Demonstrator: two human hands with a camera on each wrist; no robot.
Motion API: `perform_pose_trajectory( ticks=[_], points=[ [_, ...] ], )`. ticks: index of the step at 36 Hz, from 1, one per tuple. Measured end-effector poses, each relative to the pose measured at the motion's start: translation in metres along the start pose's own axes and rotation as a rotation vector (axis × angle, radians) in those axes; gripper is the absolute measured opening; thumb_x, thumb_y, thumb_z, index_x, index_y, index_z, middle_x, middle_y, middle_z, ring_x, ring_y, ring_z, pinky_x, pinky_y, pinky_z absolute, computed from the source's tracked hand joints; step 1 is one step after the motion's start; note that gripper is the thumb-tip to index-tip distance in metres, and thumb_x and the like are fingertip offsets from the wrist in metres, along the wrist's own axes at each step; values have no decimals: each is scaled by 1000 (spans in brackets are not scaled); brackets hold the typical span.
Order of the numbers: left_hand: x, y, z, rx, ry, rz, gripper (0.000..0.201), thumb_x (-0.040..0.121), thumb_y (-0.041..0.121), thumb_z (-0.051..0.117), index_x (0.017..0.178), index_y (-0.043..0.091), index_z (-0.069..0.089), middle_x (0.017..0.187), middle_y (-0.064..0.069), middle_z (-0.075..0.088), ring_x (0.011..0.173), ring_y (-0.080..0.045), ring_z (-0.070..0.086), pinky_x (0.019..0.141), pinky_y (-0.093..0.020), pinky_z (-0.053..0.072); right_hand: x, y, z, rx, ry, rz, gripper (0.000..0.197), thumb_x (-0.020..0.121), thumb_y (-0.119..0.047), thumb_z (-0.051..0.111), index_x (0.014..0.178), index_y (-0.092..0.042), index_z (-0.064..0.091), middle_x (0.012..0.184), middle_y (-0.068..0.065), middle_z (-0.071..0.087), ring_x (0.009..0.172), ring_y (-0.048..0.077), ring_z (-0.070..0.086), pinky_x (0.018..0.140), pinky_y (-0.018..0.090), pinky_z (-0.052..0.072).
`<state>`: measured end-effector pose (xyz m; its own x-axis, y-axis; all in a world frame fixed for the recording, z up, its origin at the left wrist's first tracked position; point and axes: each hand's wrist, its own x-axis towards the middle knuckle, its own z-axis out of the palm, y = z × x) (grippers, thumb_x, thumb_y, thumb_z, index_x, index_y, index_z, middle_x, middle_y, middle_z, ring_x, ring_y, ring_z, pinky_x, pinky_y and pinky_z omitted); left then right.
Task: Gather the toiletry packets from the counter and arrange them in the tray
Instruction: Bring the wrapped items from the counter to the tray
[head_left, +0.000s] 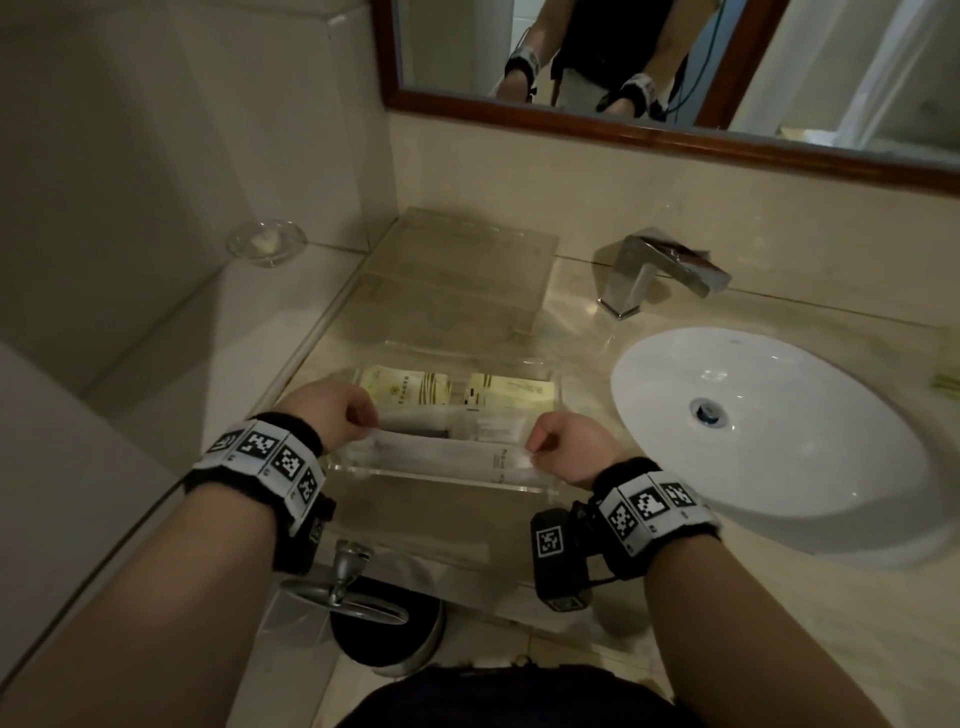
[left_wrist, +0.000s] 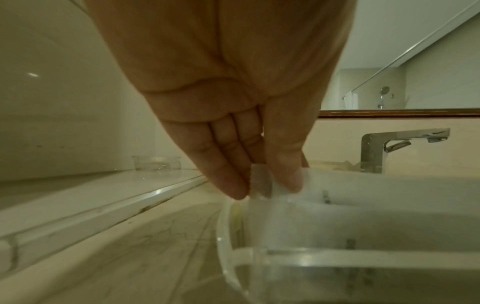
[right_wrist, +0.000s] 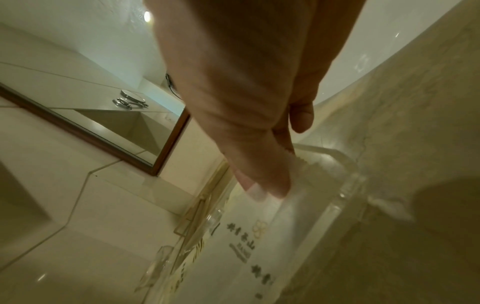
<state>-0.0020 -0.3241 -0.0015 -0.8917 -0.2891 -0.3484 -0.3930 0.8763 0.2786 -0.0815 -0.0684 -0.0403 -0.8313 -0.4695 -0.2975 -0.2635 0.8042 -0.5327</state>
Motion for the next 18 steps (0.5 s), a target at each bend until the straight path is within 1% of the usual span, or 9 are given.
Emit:
perform_pose_trajectory(
  ticks=[1,4,6,8,10,12,14,16,18],
  points=[
    [0,0,0,13,-1,-3,17,85,18,63,101,17,68,110,-3,67,93,-17,59,83,-23,43,0,-1,-1,-13,-12,0,36,80,-10,57,58,-37,48,85,-6,61,88,18,61,78,24,48],
    [-1,1,0,77,-27,-20,15,84,18,63,98,18,69,112,-3,65,103,-21,59,88,-25,44,1,-4,0,-61,-37,-14,37,79,-9,57,57,-36,49,85,-6,60,91,19,62,83,26,50],
    [-1,3,1,99,-47,-22,14,84,18,63,96,19,70,112,-3,65,102,-21,59,89,-25,44,1,-7,0,-93,-52,-31,37,77,-7,57,55,-36,49,84,-7,60,92,19,63,85,28,52],
    [-2,4,1,108,-64,-21,13,84,16,63,96,17,69,110,-2,65,99,-19,58,86,-24,42,1,-9,-1,-109,-64,-38,36,76,-7,57,55,-35,50,84,-7,59,91,18,62,85,29,52],
    [-2,4,1,121,-84,-24,12,85,15,62,95,16,68,109,-2,64,100,-20,58,82,-22,39,1,-9,-3,-121,-67,-43,35,78,-8,57,57,-35,50,85,-8,59,88,17,60,83,27,51],
    [-2,4,0,149,-96,-22,6,84,15,62,90,17,65,109,-4,64,103,-21,59,78,-20,38,0,-8,-5,-130,-80,-48,33,80,-7,57,61,-34,51,87,-7,59,86,14,57,80,25,49],
    [-1,6,0,188,-113,-22,10,84,15,61,92,15,66,109,-4,66,103,-22,60,77,-21,38,-1,-8,-7,-146,-103,-58,26,81,-7,56,69,-30,56,88,-8,59,85,13,56,77,23,47],
    [1,10,-1,222,-139,-21,16,84,16,60,98,14,68,110,-6,66,104,-23,60,79,-23,41,-1,-8,-8,-163,-123,-73,20,81,-9,56,77,-29,59,89,-7,60,87,14,57,75,23,45],
    [1,13,-2,242,-146,-15,16,84,17,61,98,16,67,111,-7,66,104,-23,60,84,-26,44,-1,-8,-9,-190,-136,-83,10,83,-19,59,86,-28,63,94,-6,63,91,16,60,77,24,46]
  ],
)
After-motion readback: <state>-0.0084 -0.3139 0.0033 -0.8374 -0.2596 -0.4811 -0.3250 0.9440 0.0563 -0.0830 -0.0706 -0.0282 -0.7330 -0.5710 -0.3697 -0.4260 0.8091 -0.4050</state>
